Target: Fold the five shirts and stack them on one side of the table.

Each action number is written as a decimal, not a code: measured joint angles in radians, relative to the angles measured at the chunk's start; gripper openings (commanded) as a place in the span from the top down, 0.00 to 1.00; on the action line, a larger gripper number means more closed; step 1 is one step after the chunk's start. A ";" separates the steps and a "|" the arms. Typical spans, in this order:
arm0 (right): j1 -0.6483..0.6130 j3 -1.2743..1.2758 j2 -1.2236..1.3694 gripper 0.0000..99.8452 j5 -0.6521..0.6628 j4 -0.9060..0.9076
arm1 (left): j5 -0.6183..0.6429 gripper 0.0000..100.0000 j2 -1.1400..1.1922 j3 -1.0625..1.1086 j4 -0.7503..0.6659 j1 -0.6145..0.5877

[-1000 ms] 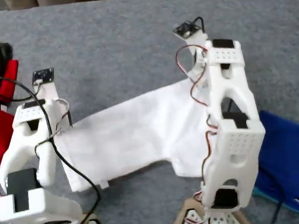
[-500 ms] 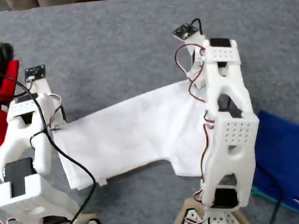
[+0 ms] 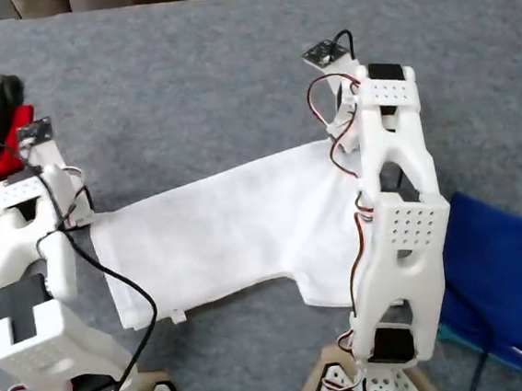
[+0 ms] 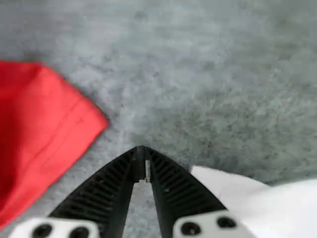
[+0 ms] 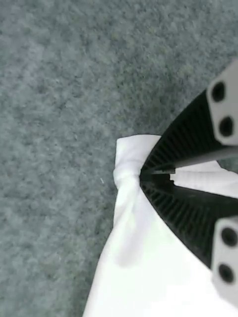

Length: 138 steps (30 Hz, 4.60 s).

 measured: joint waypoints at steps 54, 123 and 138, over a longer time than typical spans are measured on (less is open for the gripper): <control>0.012 1.663 -1.847 0.88 0.829 0.272 | 0.064 0.98 -0.804 0.736 -0.284 0.152; 0.000 1.849 -1.738 0.88 0.979 -0.023 | 0.060 0.98 -0.675 0.720 -0.318 0.152; -0.031 1.933 -1.738 0.88 0.979 -0.166 | 0.057 0.98 -0.675 0.720 -0.318 0.152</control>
